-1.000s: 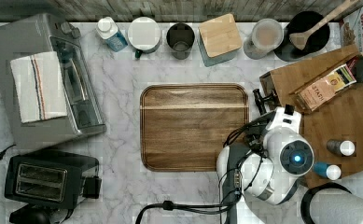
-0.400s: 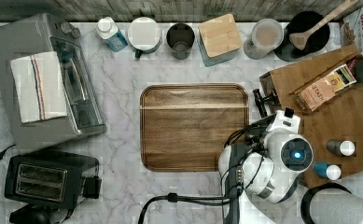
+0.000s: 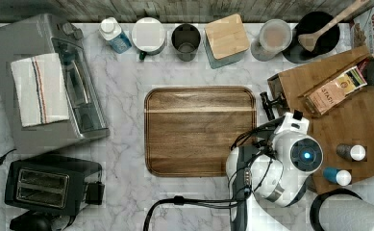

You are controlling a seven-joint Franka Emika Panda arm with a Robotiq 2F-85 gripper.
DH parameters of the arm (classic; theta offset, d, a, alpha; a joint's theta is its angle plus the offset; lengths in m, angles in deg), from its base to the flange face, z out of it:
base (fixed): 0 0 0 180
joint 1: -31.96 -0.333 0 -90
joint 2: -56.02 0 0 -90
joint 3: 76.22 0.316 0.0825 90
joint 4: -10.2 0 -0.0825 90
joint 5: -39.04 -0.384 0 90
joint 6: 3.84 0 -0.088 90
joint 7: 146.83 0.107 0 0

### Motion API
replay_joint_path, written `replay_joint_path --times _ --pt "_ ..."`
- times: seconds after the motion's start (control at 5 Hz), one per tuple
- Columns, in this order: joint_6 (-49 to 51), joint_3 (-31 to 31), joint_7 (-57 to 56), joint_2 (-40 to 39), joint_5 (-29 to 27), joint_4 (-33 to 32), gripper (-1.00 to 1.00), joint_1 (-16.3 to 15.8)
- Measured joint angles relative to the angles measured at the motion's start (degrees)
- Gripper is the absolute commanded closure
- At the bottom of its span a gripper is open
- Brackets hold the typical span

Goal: Open the drawer.

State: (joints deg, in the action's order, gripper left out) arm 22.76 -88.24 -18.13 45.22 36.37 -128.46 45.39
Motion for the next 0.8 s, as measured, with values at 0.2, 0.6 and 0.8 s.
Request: replay_joint_path --times 0.2,0.6,0.8 --pt "3.86 1.19 -5.88 0.78 -5.44 0.45 -1.0 1.15" --pt "-5.76 1.5 -6.99 3.23 -9.25 -5.15 -1.0 -0.32" --pt "-11.97 1.57 -3.58 5.01 -9.25 -9.96 -1.0 -2.5"
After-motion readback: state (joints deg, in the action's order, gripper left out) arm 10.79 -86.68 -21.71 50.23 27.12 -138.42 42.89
